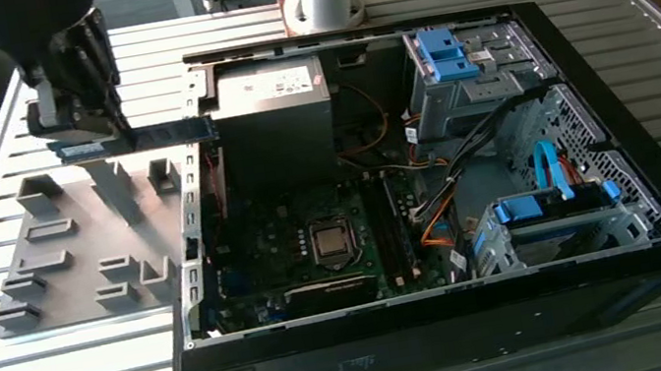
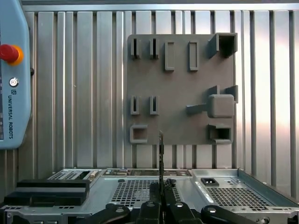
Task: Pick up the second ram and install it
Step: 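Pick up the second ram and move it above second insertion slot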
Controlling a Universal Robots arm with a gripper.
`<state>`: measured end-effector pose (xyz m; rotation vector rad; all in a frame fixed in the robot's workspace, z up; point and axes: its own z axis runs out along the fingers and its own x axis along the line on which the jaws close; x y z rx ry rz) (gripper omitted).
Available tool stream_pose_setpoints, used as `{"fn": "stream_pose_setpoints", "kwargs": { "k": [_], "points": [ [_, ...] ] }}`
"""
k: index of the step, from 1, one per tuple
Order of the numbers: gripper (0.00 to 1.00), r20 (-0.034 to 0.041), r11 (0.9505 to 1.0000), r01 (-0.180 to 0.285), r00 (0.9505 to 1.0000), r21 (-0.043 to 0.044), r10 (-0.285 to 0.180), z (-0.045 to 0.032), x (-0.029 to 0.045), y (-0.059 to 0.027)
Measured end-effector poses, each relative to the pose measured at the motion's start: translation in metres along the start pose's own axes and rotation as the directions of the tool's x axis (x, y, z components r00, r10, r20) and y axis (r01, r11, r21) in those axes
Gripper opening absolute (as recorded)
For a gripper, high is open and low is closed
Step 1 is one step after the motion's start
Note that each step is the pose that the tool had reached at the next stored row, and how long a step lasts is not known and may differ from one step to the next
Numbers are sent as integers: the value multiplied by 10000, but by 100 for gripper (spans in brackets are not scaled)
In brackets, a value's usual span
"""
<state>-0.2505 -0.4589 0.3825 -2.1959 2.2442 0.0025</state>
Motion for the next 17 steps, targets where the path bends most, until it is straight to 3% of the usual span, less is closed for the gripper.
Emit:
{"fn": "stream_pose_setpoints", "kwargs": {
  "k": [17],
  "points": [
    [14, 0, 10000, 0, 10000, -45, 0, 4, -17, -773]
  ]
}}
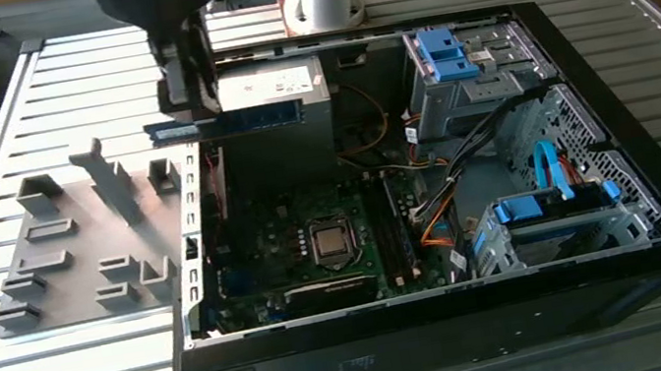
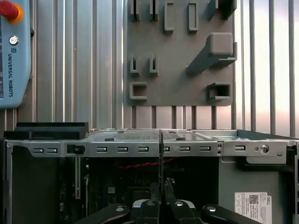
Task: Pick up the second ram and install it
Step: 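Pick up the second ram and move it above second insertion slot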
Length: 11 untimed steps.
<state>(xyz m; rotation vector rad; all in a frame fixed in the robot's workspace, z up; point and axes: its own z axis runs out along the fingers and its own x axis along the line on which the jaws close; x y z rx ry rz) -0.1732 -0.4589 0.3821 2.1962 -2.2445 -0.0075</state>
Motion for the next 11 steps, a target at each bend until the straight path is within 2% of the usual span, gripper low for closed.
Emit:
{"fn": "stream_pose_setpoints", "kwargs": {
  "k": [11],
  "points": [
    [14, -1, 10000, 0, 10000, -32, 0, -1, -11, -500]
  ]
}}
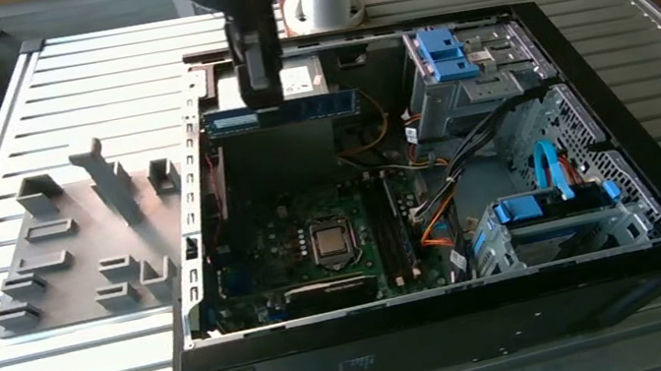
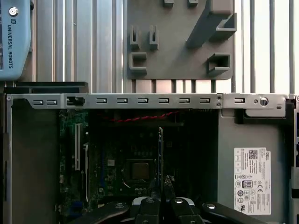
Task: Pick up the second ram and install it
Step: 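Pick up the second ram and move it above second insertion slot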
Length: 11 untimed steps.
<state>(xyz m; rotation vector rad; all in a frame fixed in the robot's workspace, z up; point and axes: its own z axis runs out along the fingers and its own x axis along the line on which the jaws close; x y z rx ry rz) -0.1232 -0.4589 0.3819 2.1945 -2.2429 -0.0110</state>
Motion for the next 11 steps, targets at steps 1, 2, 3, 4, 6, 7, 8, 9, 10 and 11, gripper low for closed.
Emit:
{"fn": "stream_pose_setpoints", "kwargs": {
  "k": [1, 2, 3, 4, 6, 7, 8, 9, 10, 11],
  "points": [
    [14, -1, 10000, 0, 10000, -3, 0, -1, -1, -45],
    [14, -1, 10000, 1, 10000, -6, -1, -1, -2, -90],
    [14, 0, 10000, 0, 10000, -8, 0, 0, -3, -135],
    [14, 0, 10000, 0, 10000, -10, 0, 0, -4, -184],
    [14, 0, 10000, 1, 10000, -14, -1, -1, -6, -274],
    [14, 0, 10000, 1, 10000, -16, -1, -1, -7, -319],
    [14, 0, 10000, 0, 10000, -17, 0, -1, -8, -364],
    [14, 0, 10000, 0, 10000, -19, 0, -1, -9, -409],
    [14, -1, 10000, 0, 10000, -20, 0, -1, -10, -454],
    [14, 0, 10000, -1, 10000, -22, 1, 0, -11, -502]
  ]
}}
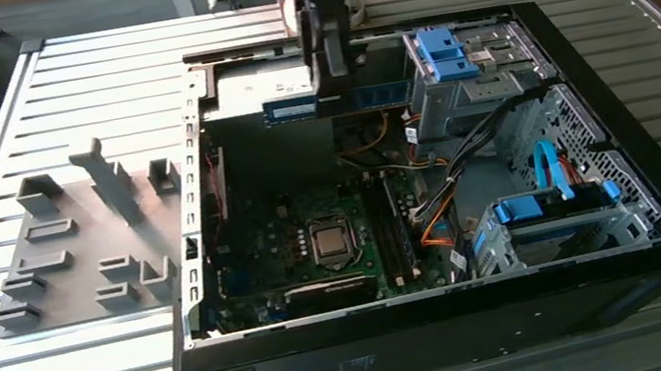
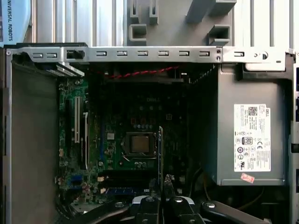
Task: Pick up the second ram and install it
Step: 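Pick up the second ram and move it above second insertion slot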
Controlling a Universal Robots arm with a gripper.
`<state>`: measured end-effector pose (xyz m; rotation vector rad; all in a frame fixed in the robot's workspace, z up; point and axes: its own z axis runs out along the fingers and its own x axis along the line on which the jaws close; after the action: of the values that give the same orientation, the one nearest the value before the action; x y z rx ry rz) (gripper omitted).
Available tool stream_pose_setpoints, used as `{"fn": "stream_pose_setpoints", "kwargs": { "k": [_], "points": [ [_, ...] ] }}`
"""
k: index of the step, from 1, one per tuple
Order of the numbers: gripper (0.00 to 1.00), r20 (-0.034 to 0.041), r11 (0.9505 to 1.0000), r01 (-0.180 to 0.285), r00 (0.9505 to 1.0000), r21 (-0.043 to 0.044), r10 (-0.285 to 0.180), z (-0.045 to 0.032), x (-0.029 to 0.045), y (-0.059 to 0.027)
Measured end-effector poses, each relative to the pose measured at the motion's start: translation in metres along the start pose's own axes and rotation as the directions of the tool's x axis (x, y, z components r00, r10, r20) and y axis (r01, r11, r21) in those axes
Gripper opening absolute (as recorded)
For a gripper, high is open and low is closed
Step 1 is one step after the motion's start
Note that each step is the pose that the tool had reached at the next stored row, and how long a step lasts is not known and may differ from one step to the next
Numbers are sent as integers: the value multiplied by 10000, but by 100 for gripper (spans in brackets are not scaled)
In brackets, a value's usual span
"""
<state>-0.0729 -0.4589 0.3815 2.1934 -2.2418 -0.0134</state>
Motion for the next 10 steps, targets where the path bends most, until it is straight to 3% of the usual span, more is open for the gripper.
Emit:
{"fn": "stream_pose_setpoints", "kwargs": {
  "k": [7, 10],
  "points": [
    [14, 0, 10000, 0, 10000, -4, 0, 3, -7, -317],
    [14, -1, 10000, 2, 10000, -5, -2, 3, -8, -402]
  ]
}}
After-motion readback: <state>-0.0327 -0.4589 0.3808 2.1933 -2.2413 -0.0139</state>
